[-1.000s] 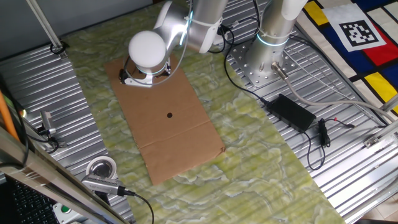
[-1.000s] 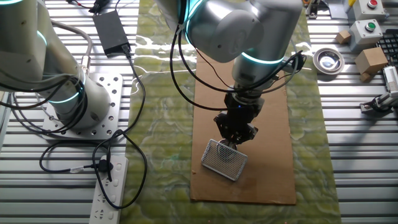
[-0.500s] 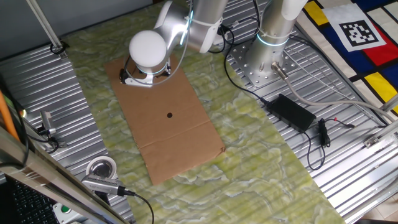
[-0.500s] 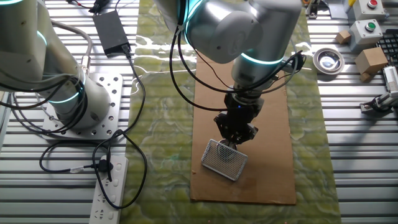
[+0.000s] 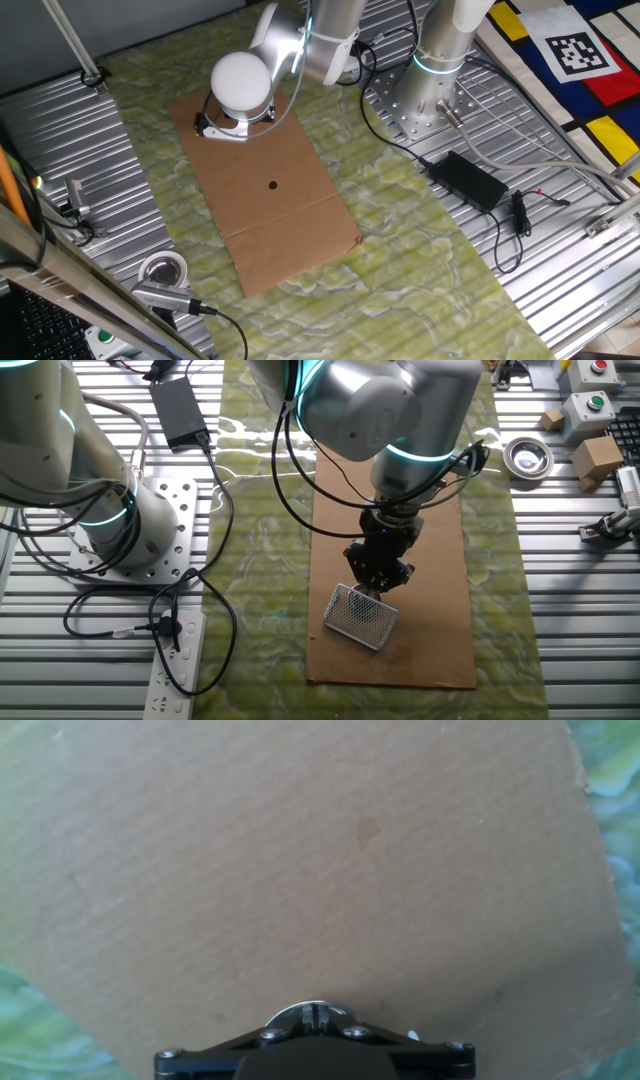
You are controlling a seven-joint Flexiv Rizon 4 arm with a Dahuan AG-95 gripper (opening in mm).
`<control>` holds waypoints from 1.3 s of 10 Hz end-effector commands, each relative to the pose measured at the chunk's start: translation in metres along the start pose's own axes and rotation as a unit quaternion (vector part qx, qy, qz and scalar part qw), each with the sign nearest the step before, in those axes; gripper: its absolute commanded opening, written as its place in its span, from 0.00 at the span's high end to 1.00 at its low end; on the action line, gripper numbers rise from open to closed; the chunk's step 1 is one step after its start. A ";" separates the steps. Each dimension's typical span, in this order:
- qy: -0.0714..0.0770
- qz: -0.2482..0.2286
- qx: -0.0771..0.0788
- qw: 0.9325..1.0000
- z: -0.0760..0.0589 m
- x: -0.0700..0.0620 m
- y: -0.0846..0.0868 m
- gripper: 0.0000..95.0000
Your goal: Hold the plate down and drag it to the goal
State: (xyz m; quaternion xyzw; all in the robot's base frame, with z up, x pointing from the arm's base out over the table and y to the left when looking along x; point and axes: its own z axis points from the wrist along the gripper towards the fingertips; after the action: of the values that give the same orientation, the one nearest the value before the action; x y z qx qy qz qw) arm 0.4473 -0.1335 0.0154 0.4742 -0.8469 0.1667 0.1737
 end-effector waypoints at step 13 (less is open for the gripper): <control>0.002 -0.012 0.005 1.000 0.007 0.008 0.000 1.00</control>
State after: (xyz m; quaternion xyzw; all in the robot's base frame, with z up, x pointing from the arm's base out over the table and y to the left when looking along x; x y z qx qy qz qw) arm 0.4417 -0.1427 0.0151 0.4836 -0.8407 0.1694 0.1752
